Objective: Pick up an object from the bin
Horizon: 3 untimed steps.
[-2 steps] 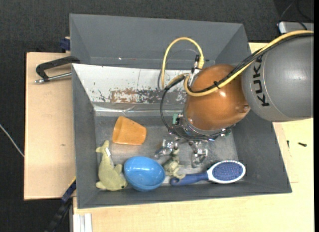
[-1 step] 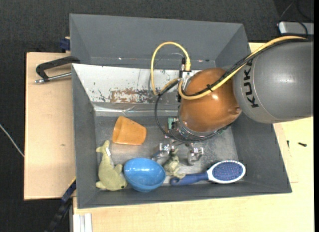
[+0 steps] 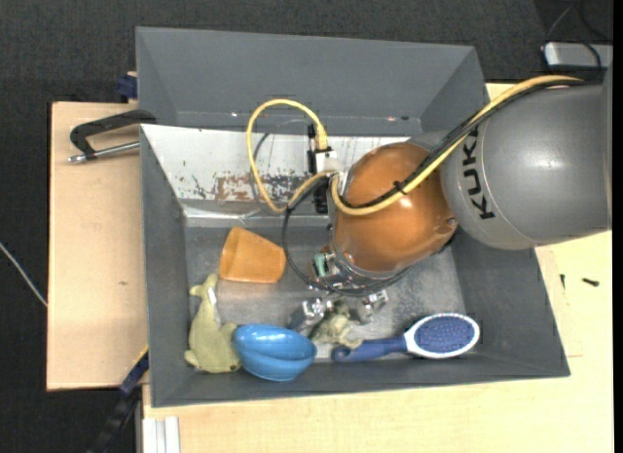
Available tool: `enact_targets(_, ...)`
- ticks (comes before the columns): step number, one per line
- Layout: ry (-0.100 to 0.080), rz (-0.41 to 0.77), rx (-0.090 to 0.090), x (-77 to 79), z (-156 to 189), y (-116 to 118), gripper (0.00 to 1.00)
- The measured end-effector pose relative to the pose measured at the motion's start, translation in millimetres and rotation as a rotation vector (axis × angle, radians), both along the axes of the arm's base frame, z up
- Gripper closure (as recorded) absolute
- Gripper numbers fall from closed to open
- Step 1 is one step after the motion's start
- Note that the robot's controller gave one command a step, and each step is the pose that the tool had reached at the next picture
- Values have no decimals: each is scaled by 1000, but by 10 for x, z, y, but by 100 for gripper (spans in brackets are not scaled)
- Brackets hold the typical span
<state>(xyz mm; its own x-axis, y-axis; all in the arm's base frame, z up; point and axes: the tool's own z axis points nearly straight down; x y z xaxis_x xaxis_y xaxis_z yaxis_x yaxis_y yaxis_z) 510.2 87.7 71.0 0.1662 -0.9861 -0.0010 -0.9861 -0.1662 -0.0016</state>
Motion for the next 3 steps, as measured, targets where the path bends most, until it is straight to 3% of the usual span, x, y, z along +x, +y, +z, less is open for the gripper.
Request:
enact_targets(1,-5,-2,4,14,22,13,100)
enact_targets(3,-5,-9,3,49,384,44,100)
